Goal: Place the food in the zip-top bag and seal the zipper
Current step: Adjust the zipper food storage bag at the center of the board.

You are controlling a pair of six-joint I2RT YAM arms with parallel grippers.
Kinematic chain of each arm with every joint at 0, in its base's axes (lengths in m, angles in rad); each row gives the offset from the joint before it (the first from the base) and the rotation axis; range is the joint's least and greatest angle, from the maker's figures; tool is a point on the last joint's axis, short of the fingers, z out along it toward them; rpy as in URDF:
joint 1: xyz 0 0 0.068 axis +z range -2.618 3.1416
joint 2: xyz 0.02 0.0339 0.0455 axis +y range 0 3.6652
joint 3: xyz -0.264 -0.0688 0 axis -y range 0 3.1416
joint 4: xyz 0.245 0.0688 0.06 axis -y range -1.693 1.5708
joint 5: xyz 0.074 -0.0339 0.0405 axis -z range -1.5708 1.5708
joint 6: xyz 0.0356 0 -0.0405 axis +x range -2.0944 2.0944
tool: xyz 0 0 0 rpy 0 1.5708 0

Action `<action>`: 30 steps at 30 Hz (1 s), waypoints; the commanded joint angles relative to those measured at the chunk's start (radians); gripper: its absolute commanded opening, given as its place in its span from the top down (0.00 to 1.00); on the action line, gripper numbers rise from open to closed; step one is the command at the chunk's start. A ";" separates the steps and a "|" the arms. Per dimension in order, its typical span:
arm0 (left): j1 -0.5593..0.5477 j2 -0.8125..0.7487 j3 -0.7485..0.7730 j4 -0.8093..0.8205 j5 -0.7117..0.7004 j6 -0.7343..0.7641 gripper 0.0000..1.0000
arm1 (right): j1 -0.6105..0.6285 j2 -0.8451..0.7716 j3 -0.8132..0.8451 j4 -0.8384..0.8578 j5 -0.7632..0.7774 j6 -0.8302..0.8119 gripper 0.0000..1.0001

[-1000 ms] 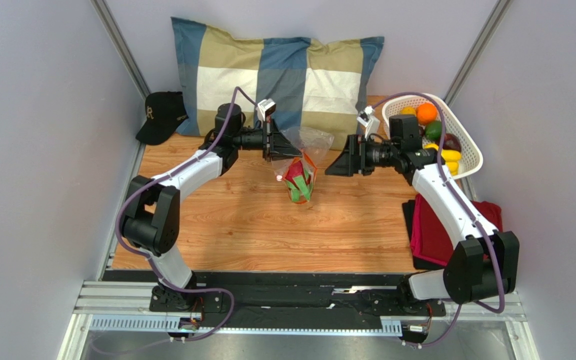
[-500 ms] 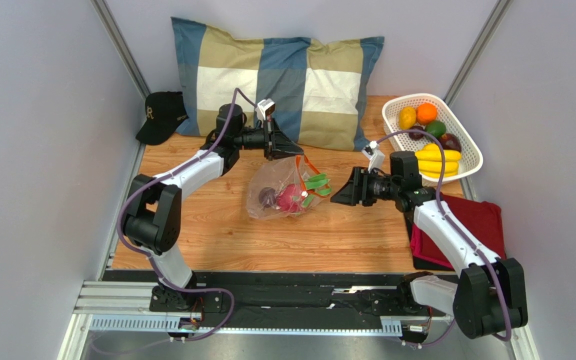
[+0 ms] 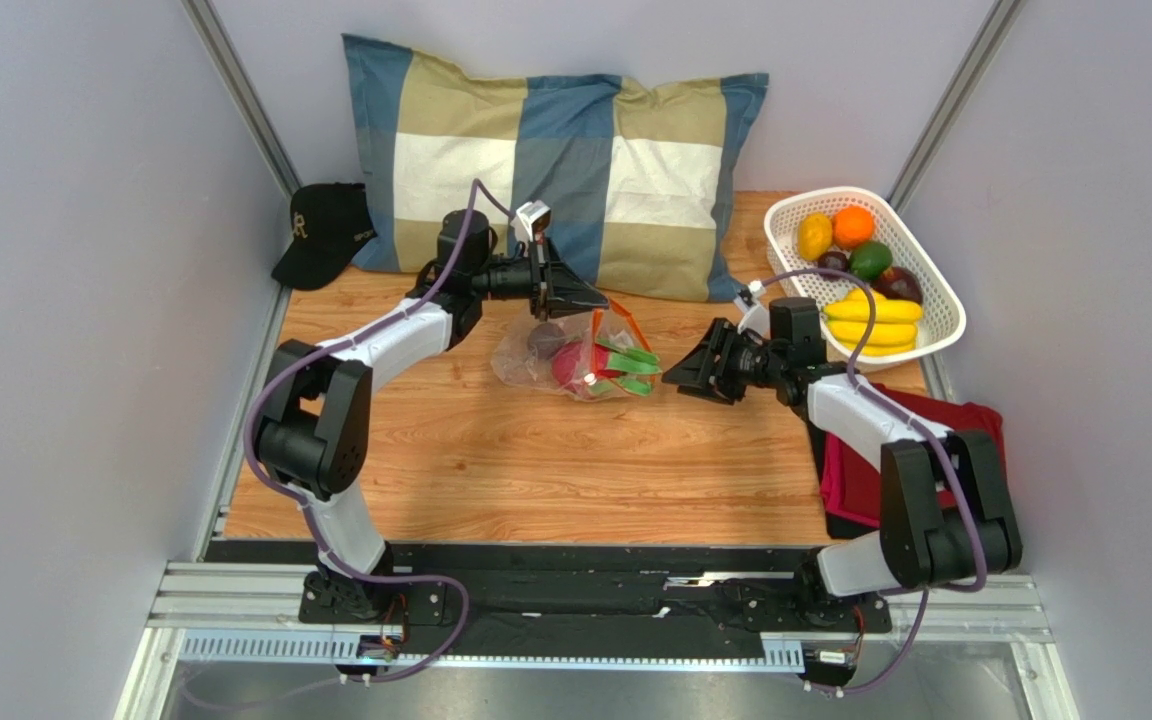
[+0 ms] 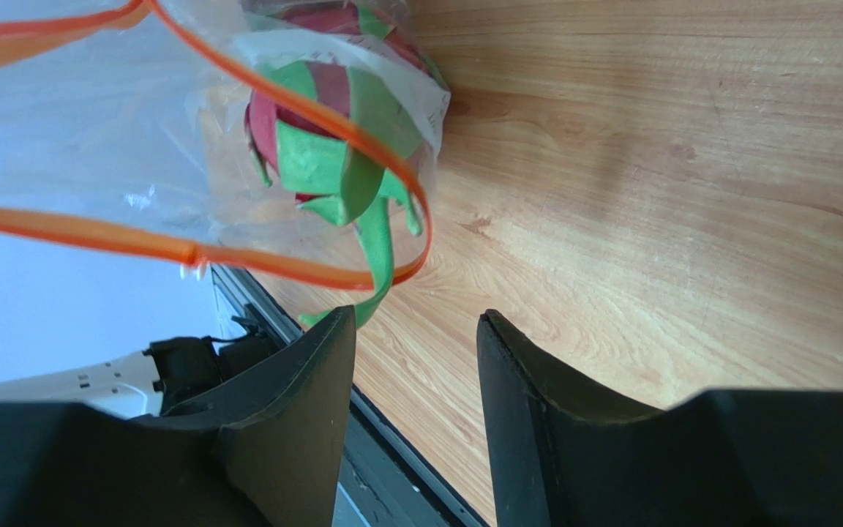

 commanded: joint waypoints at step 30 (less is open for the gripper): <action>0.030 -0.058 0.011 -0.110 0.024 0.121 1.00 | 0.087 0.170 0.113 0.245 -0.095 0.145 1.00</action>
